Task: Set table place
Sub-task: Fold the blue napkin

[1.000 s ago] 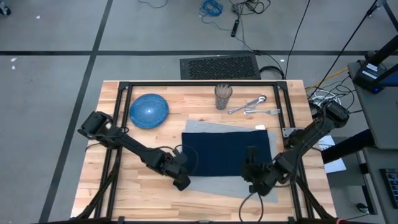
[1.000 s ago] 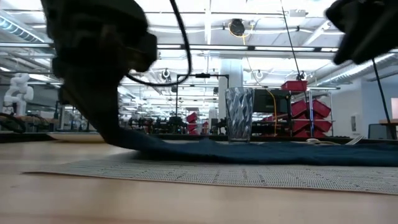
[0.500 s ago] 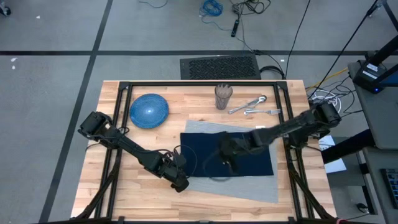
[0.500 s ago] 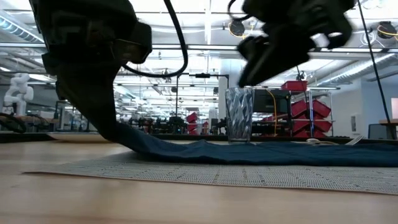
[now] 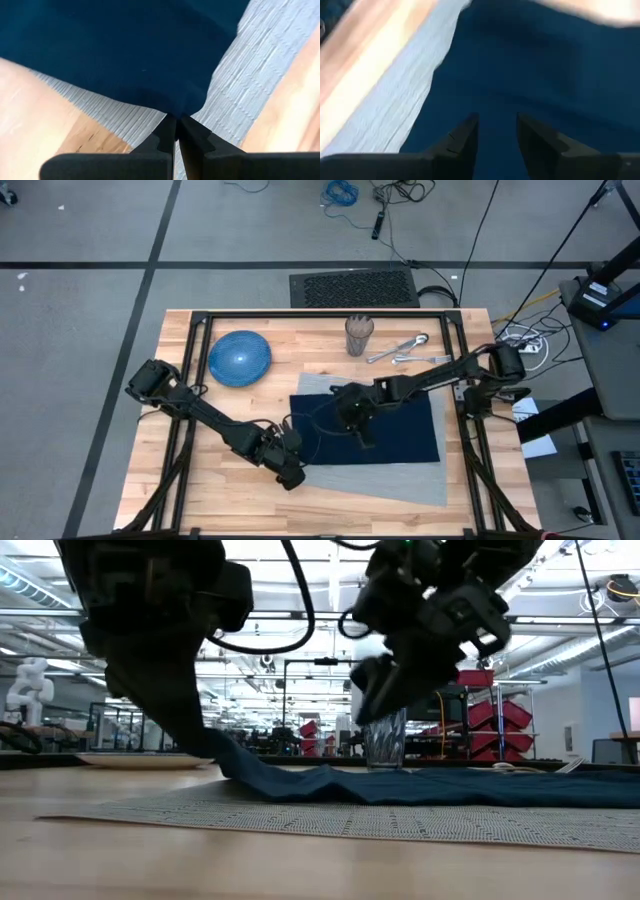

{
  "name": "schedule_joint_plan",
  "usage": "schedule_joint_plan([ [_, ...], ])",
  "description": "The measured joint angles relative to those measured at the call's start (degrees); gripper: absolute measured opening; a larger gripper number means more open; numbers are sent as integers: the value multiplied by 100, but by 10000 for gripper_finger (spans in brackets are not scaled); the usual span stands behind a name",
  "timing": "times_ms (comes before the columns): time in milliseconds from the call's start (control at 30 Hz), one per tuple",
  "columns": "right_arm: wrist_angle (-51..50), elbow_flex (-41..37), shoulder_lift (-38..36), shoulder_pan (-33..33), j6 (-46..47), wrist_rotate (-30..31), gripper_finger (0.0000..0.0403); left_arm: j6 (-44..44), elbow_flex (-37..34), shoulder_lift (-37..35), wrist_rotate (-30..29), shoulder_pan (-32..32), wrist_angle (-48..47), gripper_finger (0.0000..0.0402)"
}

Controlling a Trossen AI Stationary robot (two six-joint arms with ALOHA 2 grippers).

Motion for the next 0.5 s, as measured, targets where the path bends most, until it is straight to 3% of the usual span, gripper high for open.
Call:
schedule_joint_plan([
  [267,-208,-2,239,484,-105,11,120,-76,1,0,0,36,-83,0],
  [400,-225,-1,229,769,-842,173,120,-84,2,0,-35,59,-124,2],
  [500,-299,-2,219,941,-1505,655,120,-77,2,0,-39,42,-131,15],
])
